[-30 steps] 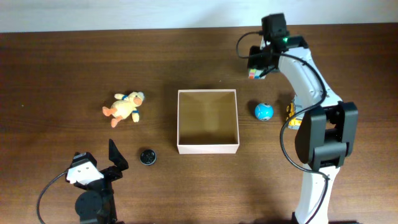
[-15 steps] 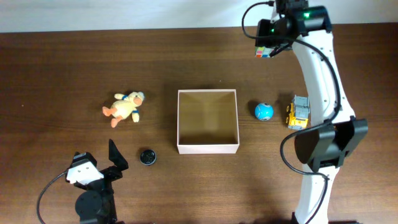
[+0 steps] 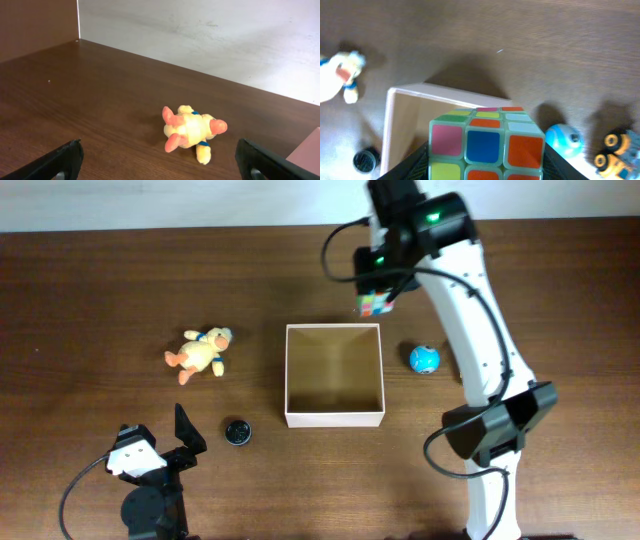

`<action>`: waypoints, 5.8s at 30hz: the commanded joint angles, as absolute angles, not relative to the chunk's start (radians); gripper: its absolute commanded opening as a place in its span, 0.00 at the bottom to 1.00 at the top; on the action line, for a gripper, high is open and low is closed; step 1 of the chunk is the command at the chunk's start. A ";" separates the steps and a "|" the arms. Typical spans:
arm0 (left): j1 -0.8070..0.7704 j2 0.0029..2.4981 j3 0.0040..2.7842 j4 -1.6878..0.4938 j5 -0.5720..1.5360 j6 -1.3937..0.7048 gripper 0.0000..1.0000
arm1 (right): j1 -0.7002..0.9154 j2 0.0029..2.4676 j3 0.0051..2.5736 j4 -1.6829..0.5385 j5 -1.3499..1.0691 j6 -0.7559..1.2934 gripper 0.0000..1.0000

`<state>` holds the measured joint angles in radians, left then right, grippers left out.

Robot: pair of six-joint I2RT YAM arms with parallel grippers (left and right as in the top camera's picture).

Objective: Pack container
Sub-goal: 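Lift the cube and carry it over the box with the right gripper, then lower the cube into the box and open the right gripper, then raise the right gripper out of the box toward the toy truck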

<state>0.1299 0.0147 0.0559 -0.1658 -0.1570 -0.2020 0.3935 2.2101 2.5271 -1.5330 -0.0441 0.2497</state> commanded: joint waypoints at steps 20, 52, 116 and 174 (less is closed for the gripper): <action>0.125 0.006 0.049 -0.162 -0.150 -0.186 0.99 | 0.466 2.214 2.243 -1.480 -0.022 0.330 0.52; 0.125 0.006 0.049 -0.162 -0.150 -0.186 0.99 | 0.464 2.215 2.149 -1.369 0.073 0.330 0.52; 0.125 0.006 0.049 -0.162 -0.150 -0.186 0.99 | 0.601 2.219 1.900 -1.208 -0.022 0.033 0.57; 0.125 0.006 0.049 -0.162 -0.150 -0.186 0.99 | 0.550 2.218 1.841 -1.131 -0.027 -0.027 0.58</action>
<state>0.1299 0.0147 0.0559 -0.1658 -0.1570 -0.2020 0.5449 2.2135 1.8027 -1.1347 -0.0078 -0.0147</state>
